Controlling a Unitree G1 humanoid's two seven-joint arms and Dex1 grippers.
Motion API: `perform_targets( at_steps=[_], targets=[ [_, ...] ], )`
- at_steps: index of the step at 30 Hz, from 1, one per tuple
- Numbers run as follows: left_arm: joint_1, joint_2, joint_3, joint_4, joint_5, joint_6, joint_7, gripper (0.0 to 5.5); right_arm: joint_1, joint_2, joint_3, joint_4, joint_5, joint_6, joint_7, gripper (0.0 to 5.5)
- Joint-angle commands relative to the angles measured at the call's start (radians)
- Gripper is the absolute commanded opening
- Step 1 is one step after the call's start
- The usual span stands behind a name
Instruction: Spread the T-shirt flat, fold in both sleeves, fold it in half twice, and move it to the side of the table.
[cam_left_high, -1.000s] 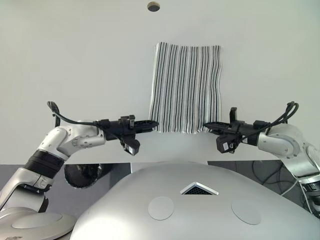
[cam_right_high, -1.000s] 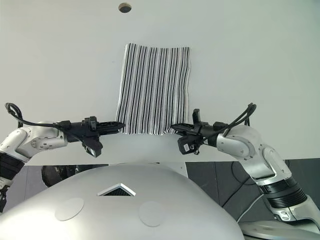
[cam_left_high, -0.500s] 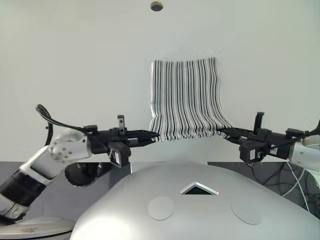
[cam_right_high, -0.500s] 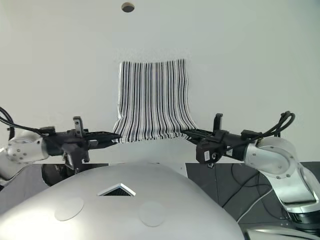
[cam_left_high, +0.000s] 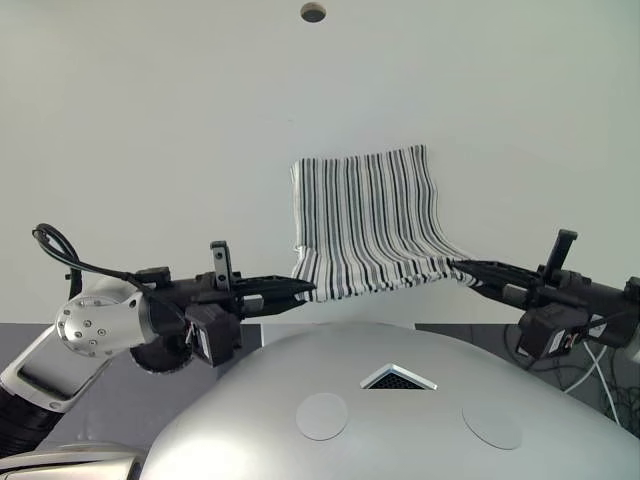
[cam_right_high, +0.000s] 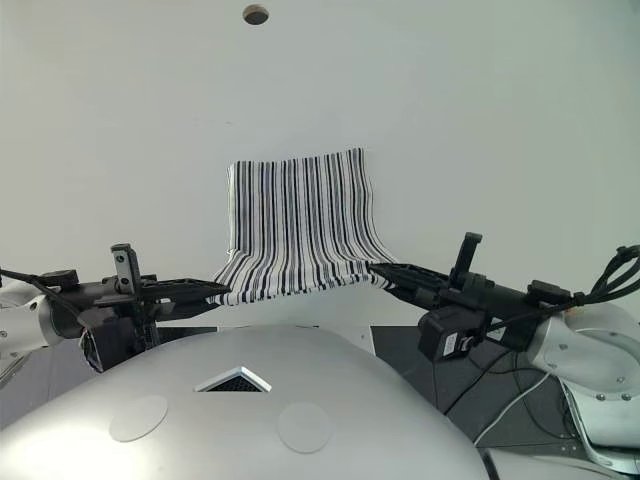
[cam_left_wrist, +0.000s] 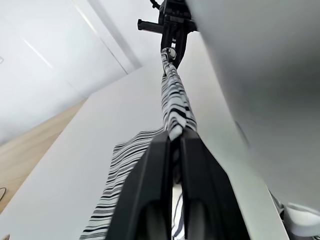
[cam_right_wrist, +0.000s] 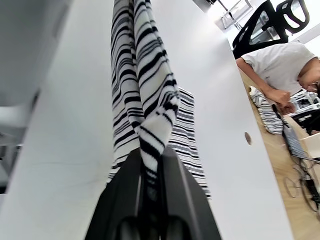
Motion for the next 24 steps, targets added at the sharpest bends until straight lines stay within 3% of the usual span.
perform_targets(
  at_steps=[1, 6, 14, 22, 24],
  targets=[
    [-0.131, -0.156, 0.061, 0.063, 0.120, 0.116, 0.115, 0.05, -0.259, -0.014, 0.121, 0.108, -0.105, 0.112, -0.024, 0.09],
    [-0.277, -0.275, 0.073, 0.188, 0.301, 0.169, 0.171, 0.05, -0.562, 0.018, 0.298, 0.281, -0.195, 0.186, -0.020, 0.09],
    [-0.432, -0.363, 0.008, 0.437, 0.543, 0.127, 0.207, 0.05, -0.911, 0.082, 0.549, 0.569, -0.281, 0.187, 0.069, 0.09],
    [-0.550, -0.425, -0.038, 0.648, 0.695, 0.097, 0.289, 0.05, -1.077, 0.146, 0.653, 0.848, -0.337, 0.132, 0.074, 0.09],
    [-0.575, -0.436, -0.040, 0.686, 0.734, 0.092, 0.324, 0.47, -1.083, 0.160, 0.651, 0.875, -0.327, 0.145, 0.067, 0.38]
  ],
)
